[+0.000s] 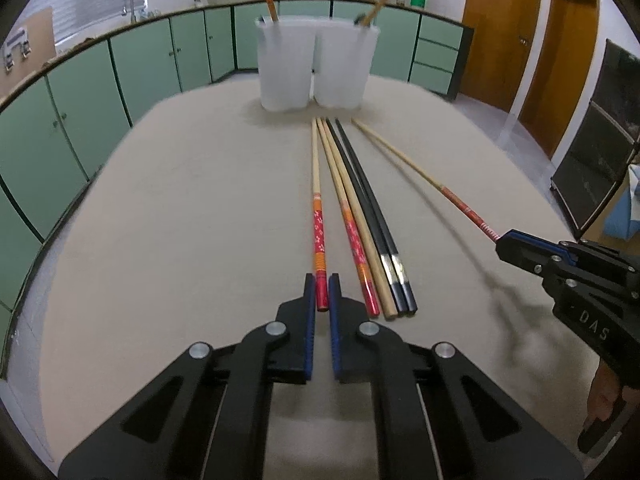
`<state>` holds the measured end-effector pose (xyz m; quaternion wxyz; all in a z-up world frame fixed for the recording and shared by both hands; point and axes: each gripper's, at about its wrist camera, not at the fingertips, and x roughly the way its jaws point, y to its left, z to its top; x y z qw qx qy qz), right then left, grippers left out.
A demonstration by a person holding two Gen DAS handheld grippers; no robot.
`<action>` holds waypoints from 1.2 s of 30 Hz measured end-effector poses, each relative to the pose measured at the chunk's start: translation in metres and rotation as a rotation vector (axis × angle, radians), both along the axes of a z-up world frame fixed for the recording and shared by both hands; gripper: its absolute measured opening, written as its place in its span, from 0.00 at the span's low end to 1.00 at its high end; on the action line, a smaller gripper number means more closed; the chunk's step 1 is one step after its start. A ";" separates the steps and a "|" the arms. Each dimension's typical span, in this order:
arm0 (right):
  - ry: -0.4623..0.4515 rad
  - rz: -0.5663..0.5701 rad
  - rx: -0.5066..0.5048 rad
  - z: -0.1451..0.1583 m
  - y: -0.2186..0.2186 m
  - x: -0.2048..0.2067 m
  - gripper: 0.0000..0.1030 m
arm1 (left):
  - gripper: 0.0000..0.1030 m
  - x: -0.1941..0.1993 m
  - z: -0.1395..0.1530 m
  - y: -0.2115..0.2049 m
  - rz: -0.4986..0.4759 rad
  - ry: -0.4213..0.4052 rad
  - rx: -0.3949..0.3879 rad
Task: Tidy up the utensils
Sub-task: 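Grasp a red-patterned chopstick with the left tool while the right tool holds its chopstick, then lift both chopsticks and drop them into the white utensil holder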
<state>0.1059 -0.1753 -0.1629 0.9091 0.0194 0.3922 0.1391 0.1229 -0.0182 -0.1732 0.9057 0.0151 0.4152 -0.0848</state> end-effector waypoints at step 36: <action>-0.254 0.165 0.119 0.198 -0.011 0.052 0.05 | 0.05 0.019 0.189 0.015 -0.086 -0.404 -0.048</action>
